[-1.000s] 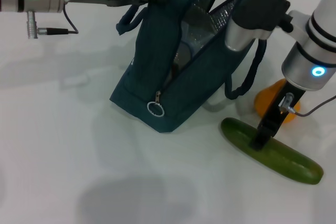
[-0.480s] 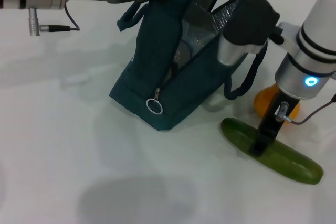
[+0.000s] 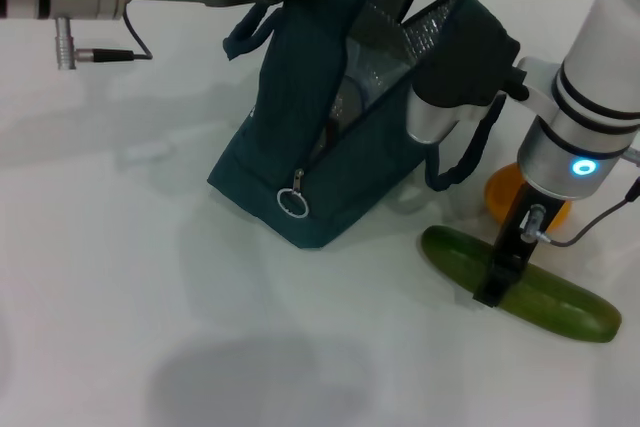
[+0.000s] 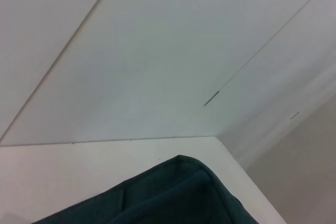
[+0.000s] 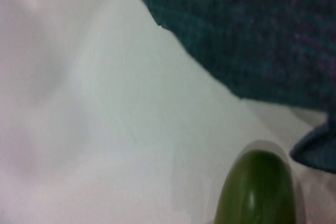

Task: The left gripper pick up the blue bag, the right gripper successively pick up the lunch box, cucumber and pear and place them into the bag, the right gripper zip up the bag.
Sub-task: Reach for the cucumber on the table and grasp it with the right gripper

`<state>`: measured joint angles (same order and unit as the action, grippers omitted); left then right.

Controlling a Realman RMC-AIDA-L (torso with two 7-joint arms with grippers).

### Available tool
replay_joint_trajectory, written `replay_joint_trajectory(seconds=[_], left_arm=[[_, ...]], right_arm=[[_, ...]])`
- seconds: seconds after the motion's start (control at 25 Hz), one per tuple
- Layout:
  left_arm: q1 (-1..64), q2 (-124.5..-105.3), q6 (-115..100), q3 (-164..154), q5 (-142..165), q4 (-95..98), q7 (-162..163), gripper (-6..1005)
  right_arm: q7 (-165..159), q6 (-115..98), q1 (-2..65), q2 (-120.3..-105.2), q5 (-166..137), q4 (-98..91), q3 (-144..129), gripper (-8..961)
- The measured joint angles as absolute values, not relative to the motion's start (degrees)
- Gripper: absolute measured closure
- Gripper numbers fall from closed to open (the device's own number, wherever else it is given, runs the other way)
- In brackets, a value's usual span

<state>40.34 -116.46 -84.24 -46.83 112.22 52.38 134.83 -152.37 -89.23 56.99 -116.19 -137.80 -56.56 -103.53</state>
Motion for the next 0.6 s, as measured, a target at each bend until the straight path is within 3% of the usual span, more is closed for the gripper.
replay_joint_trajectory(seconds=[0.6], left_arm=[[39.98,-116.54,-84.47,-46.76,112.21,52.29,135.12,939]], right_arm=[[-153.12,-90.12,56.39,-116.19,-137.64,-56.7,-103.95,293]])
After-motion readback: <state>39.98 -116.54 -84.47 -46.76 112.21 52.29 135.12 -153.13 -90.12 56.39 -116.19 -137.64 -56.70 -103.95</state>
